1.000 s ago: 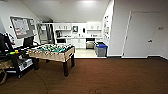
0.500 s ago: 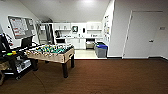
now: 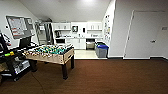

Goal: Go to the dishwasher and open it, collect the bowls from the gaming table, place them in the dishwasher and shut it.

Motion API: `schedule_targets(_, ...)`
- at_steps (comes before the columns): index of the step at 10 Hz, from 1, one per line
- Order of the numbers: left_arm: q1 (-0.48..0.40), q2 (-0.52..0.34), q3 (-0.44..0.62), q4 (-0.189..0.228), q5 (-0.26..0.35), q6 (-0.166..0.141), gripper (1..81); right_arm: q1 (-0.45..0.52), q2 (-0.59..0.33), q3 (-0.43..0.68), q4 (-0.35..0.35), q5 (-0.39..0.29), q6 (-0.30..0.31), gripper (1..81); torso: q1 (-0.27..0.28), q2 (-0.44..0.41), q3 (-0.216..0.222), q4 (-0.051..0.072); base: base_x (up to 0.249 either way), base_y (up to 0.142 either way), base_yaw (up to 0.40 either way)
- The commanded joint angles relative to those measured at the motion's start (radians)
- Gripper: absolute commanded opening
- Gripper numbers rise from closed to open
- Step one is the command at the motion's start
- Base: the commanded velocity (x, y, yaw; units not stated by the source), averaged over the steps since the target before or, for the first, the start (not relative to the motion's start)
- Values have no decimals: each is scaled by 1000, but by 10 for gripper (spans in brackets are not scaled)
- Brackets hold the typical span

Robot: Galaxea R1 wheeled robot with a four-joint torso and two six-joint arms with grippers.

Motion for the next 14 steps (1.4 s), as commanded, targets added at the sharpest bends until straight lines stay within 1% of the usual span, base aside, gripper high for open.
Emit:
schedule_targets(1,-42,-36,13,16,25,2,10,42,-17,3,-10,-34,2,10,0,0,0,0,151,-69,0)
schedule_targets(12,-42,-37,13,16,27,2,10,41,-17,1,-10,-32,0,10,0,0,0,0,153,-75,0)
schedule_targets(14,-42,-37,13,16,25,2,10,42,-17,1,-10,-32,0,10,0,0,0,0,119,0,0)
